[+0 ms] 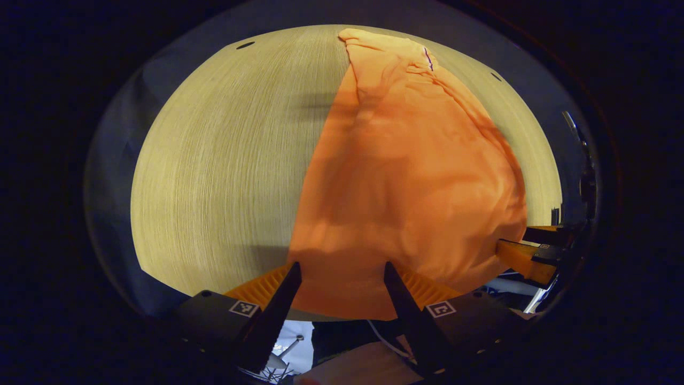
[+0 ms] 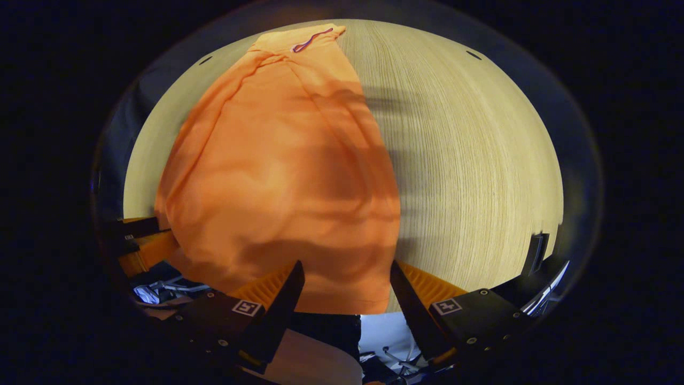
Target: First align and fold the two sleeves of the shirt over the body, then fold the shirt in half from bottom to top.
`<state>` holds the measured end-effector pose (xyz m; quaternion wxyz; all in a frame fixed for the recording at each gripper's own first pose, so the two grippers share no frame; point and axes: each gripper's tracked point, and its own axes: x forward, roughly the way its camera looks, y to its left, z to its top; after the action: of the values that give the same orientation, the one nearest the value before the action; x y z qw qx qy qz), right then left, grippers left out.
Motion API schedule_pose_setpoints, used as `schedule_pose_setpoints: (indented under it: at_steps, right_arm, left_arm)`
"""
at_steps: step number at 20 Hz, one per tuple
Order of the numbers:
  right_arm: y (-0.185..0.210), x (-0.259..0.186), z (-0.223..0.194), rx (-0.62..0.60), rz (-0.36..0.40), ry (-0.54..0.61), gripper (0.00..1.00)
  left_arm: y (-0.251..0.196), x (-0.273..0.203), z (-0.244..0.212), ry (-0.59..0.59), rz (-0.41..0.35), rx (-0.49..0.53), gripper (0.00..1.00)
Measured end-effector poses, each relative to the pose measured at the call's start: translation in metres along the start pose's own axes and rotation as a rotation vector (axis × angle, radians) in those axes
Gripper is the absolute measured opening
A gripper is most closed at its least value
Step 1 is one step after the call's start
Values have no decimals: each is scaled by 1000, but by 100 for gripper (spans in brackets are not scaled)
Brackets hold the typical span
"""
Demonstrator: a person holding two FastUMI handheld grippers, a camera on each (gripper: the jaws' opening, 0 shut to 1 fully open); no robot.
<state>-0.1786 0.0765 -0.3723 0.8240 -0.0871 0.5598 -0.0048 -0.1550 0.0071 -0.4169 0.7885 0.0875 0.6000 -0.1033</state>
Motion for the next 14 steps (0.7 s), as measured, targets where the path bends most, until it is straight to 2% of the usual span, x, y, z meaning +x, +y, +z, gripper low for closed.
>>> schedule_pose_setpoints:
  at_steps: [3, 7, 11, 12, 13, 14]
  right_arm:
    - [0, -1, 0, -5, 3, 17, 99]
    - [1, -1, 1, 1, 1, 61, 99]
    - [-1, -2, 3, 15, 1, 50, 98]
    - [-2, -3, 2, 14, 1, 37, 89]
    - [-3, 0, 2, 8, 3, 25, 81]
    - [-5, -2, 1, 2, 4, 15, 64]
  left_arm:
    - [-2, 3, 3, 8, 39, 62, 97]
    - [2, 5, 11, 8, 35, 61, 98]
    - [-1, 4, 9, 8, 34, 49, 96]
    - [-3, 3, 9, 4, 33, 44, 92]
    - [-5, 3, 10, 0, 34, 45, 80]
    - [-7, 5, 10, -2, 31, 51, 73]
